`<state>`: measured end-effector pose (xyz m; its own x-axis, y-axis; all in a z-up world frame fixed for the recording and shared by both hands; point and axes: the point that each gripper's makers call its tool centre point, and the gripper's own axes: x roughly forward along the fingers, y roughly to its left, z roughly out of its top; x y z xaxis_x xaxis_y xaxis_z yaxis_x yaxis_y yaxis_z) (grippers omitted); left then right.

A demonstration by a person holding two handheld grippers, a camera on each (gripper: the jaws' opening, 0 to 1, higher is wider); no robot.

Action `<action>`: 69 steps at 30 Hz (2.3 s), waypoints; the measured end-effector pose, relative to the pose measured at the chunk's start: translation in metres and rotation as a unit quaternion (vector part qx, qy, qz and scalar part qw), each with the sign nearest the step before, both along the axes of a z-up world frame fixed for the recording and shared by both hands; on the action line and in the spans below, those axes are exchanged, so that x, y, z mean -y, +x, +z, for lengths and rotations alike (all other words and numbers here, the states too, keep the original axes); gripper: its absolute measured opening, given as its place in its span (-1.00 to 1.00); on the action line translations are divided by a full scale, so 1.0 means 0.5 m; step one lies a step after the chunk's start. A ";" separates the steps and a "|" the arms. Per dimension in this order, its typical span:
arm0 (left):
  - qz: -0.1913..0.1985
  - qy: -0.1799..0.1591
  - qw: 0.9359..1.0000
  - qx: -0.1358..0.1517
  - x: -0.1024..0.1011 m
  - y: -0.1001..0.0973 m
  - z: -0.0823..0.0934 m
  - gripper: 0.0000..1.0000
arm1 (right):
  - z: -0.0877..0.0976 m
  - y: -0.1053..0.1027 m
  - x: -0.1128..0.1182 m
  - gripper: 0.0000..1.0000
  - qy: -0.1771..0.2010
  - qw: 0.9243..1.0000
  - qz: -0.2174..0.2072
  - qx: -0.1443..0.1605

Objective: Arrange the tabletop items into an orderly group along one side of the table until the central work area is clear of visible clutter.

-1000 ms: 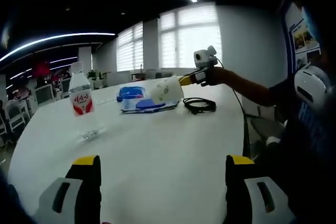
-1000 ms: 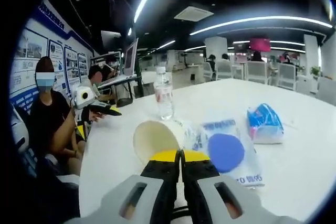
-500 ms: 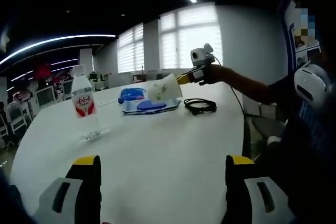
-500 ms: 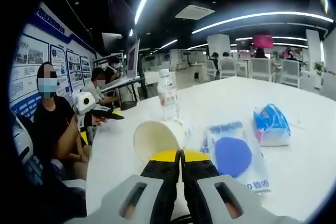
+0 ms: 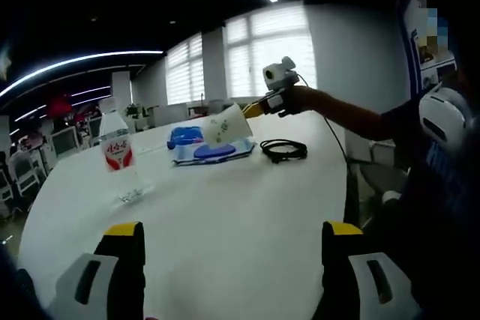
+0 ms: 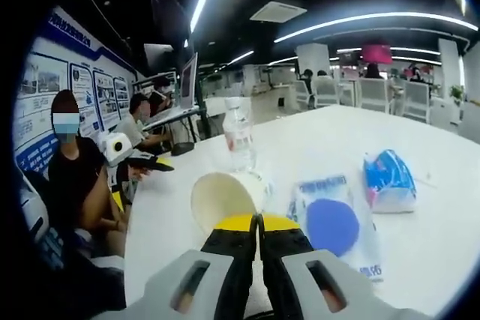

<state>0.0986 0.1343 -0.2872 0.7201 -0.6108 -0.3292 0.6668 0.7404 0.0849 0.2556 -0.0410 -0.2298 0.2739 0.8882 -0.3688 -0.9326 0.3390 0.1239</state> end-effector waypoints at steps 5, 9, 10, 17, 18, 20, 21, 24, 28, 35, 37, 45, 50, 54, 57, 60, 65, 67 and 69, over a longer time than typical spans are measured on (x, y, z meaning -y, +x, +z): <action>-0.001 0.000 1.000 -0.001 -0.001 -0.001 0.000 0.96 | 0.004 0.003 -0.008 -1.00 -0.004 1.000 0.004 -0.002; 0.001 -0.002 1.000 -0.002 -0.003 -0.001 0.000 0.96 | 0.003 -0.008 -0.012 -1.00 -0.005 1.000 0.007 -0.005; 0.001 -0.002 1.000 -0.002 -0.004 -0.001 0.000 0.96 | 0.003 -0.007 -0.012 -1.00 -0.007 1.000 0.007 -0.006; -0.006 -0.005 1.000 0.002 0.005 -0.005 0.007 0.96 | 0.010 -0.009 -0.012 -1.00 -0.010 1.000 0.009 -0.005; -0.007 -0.004 1.000 0.003 0.006 -0.005 0.007 0.96 | 0.010 -0.009 -0.012 -1.00 -0.010 1.000 0.009 -0.005; -0.007 -0.001 1.000 0.004 0.008 -0.006 0.009 0.96 | 0.012 -0.001 -0.014 -1.00 -0.013 1.000 0.010 -0.006; -0.007 -0.001 1.000 0.004 0.008 -0.006 0.009 0.96 | 0.013 0.000 -0.015 -1.00 -0.014 1.000 0.010 -0.006; -0.006 0.000 1.000 0.006 0.007 -0.006 0.009 0.96 | 0.013 0.000 -0.020 -1.00 -0.015 1.000 0.010 -0.008; -0.003 -0.001 1.000 0.003 0.002 -0.009 0.004 0.96 | 0.013 0.009 -0.031 -1.00 -0.020 1.000 0.016 -0.011; -0.004 0.005 1.000 -0.004 0.000 -0.016 -0.004 0.96 | 0.013 0.020 -0.038 -1.00 -0.028 0.999 0.020 -0.015; -0.004 0.002 1.000 -0.002 -0.002 -0.016 -0.001 0.96 | 0.010 0.013 -0.040 -1.00 -0.032 0.999 0.022 -0.016; 0.005 0.003 1.000 0.002 -0.013 -0.008 0.004 0.96 | 0.007 0.005 -0.050 -1.00 -0.040 0.999 0.022 -0.026; 0.009 0.005 1.000 0.002 -0.018 -0.006 0.003 0.96 | 0.007 0.005 -0.057 -1.00 -0.043 0.998 0.024 -0.033; 0.012 0.005 1.000 0.002 -0.022 -0.005 0.002 0.96 | 0.009 0.012 -0.059 -1.00 -0.043 0.998 0.023 -0.035; 0.012 0.003 1.000 0.001 -0.023 -0.004 0.001 0.96 | 0.007 0.011 -0.060 -1.00 -0.042 0.998 0.025 -0.038; 0.015 0.005 1.000 0.000 -0.026 -0.004 -0.002 0.96 | 0.006 0.015 -0.060 -1.00 -0.043 0.998 0.023 -0.040; 0.019 0.004 1.000 -0.002 -0.028 -0.003 -0.005 0.96 | 0.007 0.019 -0.064 -1.00 -0.037 0.998 0.024 -0.048; 0.021 0.005 1.000 -0.002 -0.031 -0.002 -0.006 0.96 | 0.004 0.015 -0.067 -1.00 -0.032 0.998 0.024 -0.058; 0.021 0.005 1.000 -0.002 -0.031 -0.002 -0.006 0.96 | 0.003 0.017 -0.068 -1.00 -0.031 0.997 0.023 -0.061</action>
